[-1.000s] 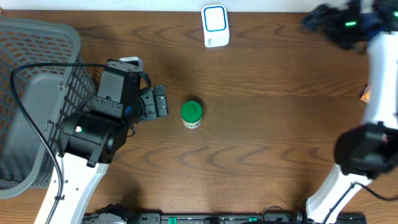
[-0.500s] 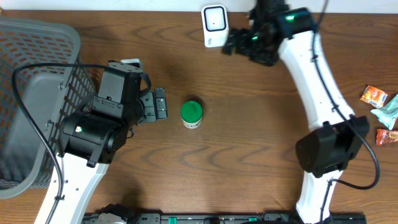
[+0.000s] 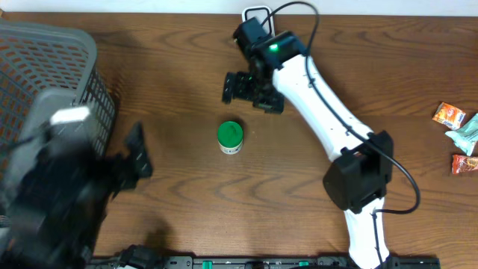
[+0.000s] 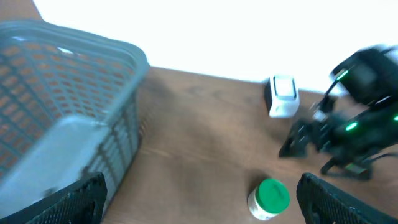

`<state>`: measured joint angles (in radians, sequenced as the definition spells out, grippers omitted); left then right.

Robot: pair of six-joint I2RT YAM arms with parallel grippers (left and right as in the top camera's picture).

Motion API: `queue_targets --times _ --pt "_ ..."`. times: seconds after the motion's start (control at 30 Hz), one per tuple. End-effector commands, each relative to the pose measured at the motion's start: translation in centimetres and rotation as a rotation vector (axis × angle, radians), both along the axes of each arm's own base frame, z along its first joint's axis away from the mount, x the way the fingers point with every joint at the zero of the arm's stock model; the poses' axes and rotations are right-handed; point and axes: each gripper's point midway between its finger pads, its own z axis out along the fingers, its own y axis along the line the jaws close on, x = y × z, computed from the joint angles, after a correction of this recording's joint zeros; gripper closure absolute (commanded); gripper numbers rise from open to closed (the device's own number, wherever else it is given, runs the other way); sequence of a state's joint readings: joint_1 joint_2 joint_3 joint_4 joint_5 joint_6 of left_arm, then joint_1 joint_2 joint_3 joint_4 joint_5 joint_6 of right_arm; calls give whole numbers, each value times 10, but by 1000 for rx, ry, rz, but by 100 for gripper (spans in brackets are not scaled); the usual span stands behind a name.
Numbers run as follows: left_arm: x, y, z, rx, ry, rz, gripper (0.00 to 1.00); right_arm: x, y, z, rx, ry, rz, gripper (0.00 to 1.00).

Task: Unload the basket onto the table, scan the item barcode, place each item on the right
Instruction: 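Reach the right gripper to the green-lidded jar and grasp it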

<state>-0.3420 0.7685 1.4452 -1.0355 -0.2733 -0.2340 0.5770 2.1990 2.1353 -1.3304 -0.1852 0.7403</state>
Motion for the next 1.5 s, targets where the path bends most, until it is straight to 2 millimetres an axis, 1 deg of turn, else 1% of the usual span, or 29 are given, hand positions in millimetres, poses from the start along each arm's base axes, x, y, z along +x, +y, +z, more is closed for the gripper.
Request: queue_targets --times 0.0,0.07,0.17,0.33,0.43,0.5,0.63,0.83,0.9,1.03,1.23,1.37,1.47 --pt "-22 15 9 13 -51 34 2 -16 18 -14 -23 44 3 1" --pt "-31 18 10 9 -64 35 2 -24 27 -24 -25 71 22 1" --pt "-39 22 8 9 -63 35 2 -33 34 -40 -48 115 16 1" --pt "-42 22 -3 24 -23 34 2 -55 44 -71 -79 235 6 1" --pt "-42 23 -9 33 0 34 2 -64 48 -87 -93 285 16 1" --pt "-42 23 -12 37 11 35 2 -67 47 -94 -109 302 20 1" --pt "-44 26 -15 48 23 47 2 -73 46 -102 -136 324 26 1" --pt "-44 26 -15 49 25 47 2 -67 37 -105 -203 294 -74 2" --pt "-45 26 -17 51 32 47 2 -67 34 -107 -223 296 -138 4" --pt "-47 27 -20 57 48 46 2 -63 29 -110 -258 280 -231 12" --pt "-47 27 -22 60 55 46 2 -58 30 -115 -253 260 -243 15" --pt "-49 27 -24 63 65 46 2 -59 30 -126 -252 261 -250 15" --pt "-50 28 -26 68 76 45 2 -66 31 -137 -239 289 -247 16"
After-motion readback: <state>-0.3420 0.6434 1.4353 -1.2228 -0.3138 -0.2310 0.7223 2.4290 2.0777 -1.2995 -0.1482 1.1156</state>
